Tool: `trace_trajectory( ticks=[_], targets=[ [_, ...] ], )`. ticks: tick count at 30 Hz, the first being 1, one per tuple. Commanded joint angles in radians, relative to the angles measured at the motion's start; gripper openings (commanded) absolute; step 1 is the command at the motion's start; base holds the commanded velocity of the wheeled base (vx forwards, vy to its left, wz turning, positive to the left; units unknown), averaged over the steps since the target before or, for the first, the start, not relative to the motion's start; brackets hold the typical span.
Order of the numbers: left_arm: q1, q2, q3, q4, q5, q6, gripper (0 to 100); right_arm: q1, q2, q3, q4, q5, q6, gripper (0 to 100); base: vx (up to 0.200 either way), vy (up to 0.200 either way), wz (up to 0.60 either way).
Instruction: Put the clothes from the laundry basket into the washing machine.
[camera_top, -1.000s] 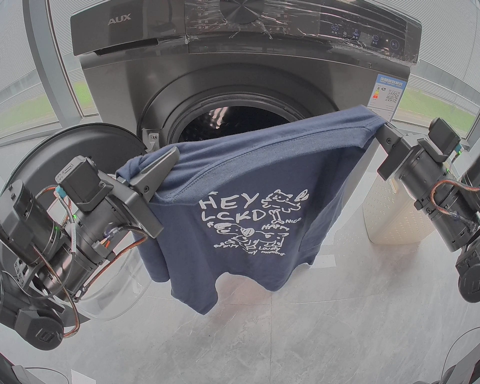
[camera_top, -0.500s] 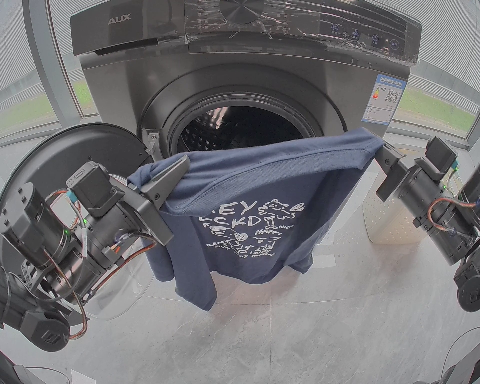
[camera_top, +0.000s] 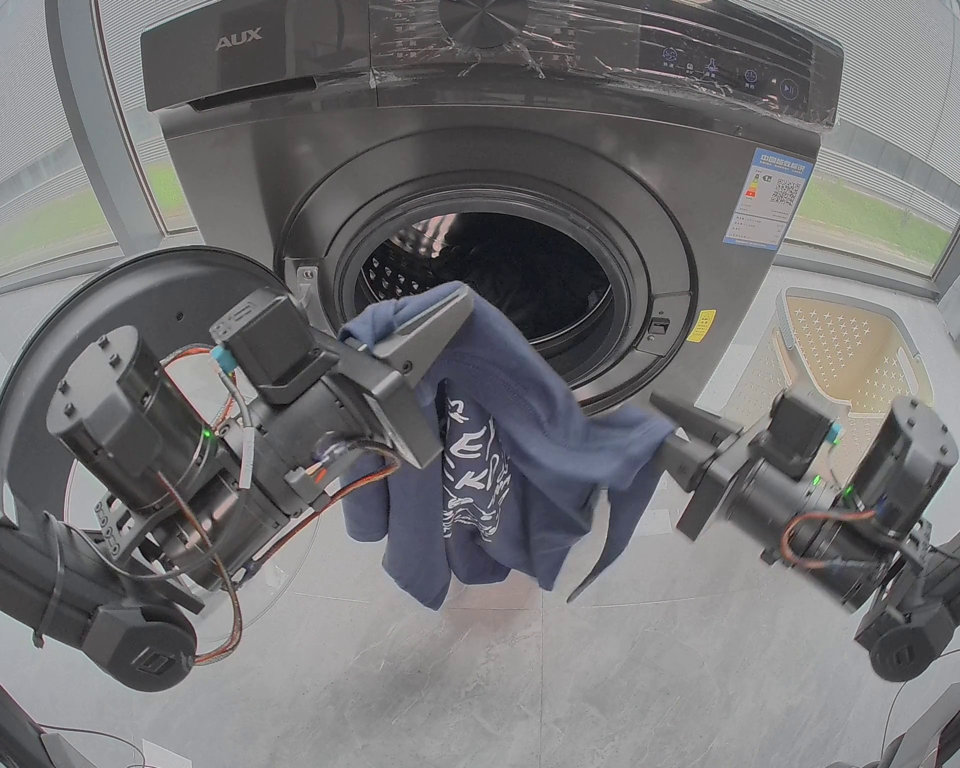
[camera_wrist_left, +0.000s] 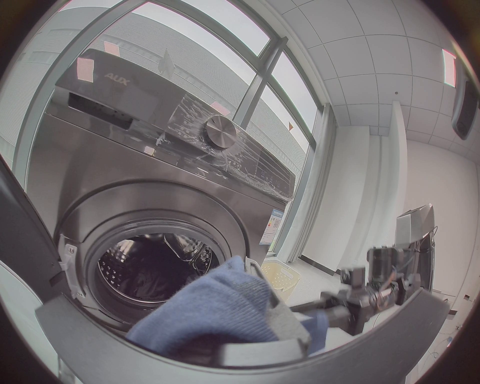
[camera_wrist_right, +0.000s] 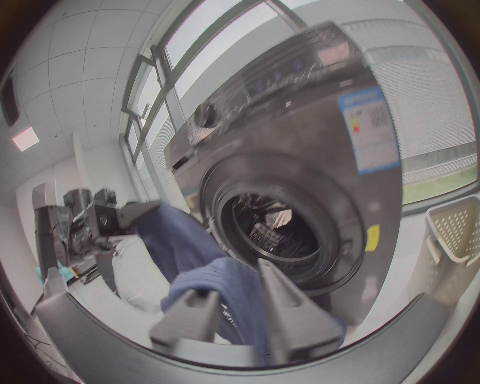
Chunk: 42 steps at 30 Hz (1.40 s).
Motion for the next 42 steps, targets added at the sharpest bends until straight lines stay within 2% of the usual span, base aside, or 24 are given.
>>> trace_trajectory(
  ticks=[1, 4, 5, 6, 9, 14, 17, 20, 23, 25, 31, 35, 41, 42],
  targets=[
    [-0.024, 0.082, -0.067, -0.001, -0.002, 0.002, 0, 0.124, 0.154, 0.092, -0.016, 0.005, 0.010, 100, 0.000, 0.000, 0.00],
    [-0.021, 0.082, -0.097, -0.001, 0.000, 0.000, 0, 0.182, 0.193, 0.150, -0.021, 0.006, 0.007, 100, 0.000, 0.000, 0.00],
    [-0.021, 0.082, -0.097, -0.001, 0.000, 0.000, 0, 0.182, 0.193, 0.150, -0.021, 0.006, 0.007, 100, 0.000, 0.000, 0.00],
    [-0.020, 0.077, -0.104, 0.003, 0.000, 0.002, 0, 0.215, 0.207, 0.191, -0.024, 0.014, 0.007, 100, 0.000, 0.000, 0.00],
    [-0.018, 0.070, -0.107, 0.009, -0.003, 0.002, 0, 0.224, 0.217, 0.237, -0.027, 0.028, 0.007, 100, 0.000, 0.000, 0.00],
    [-0.024, 0.070, -0.107, 0.006, -0.008, 0.002, 0, 0.209, 0.220, 0.242, -0.030, 0.071, 0.010, 100, 0.000, 0.000, 0.00],
    [-0.026, 0.074, -0.106, 0.003, -0.009, 0.003, 0, 0.202, 0.224, 0.239, -0.041, 0.076, 0.010, 100, 0.000, 0.000, 0.00],
    [-0.027, 0.074, -0.095, 0.002, -0.031, 0.002, 0, 0.153, 0.240, 0.219, -0.093, 0.088, 0.007, 100, 0.000, 0.000, 0.00],
    [-0.027, 0.074, -0.094, 0.003, -0.032, 0.002, 0, 0.123, 0.242, 0.207, -0.102, 0.099, 0.004, 100, 0.000, 0.000, 0.00],
    [-0.029, 0.068, -0.092, 0.012, -0.032, 0.002, 0, 0.063, 0.277, 0.179, -0.104, 0.103, -0.004, 100, 0.000, 0.000, 0.00],
    [-0.034, 0.057, -0.094, 0.017, -0.037, 0.003, 0, 0.009, 0.401, 0.058, -0.110, 0.114, -0.010, 100, 0.000, 0.000, 0.00],
    [-0.044, 0.028, -0.087, 0.020, -0.054, 0.003, 0, -0.017, 0.483, -0.036, -0.110, 0.145, -0.020, 100, 0.000, 0.000, 0.00],
    [-0.069, -0.001, -0.075, 0.038, -0.062, 0.002, 0, -0.025, 0.599, -0.194, -0.105, 0.148, -0.036, 100, 0.000, 0.000, 0.00],
    [-0.069, -0.001, -0.075, 0.038, -0.062, 0.002, 0, -0.025, 0.599, -0.194, -0.105, 0.148, -0.036, 100, 0.000, 0.000, 0.00]
  ],
)
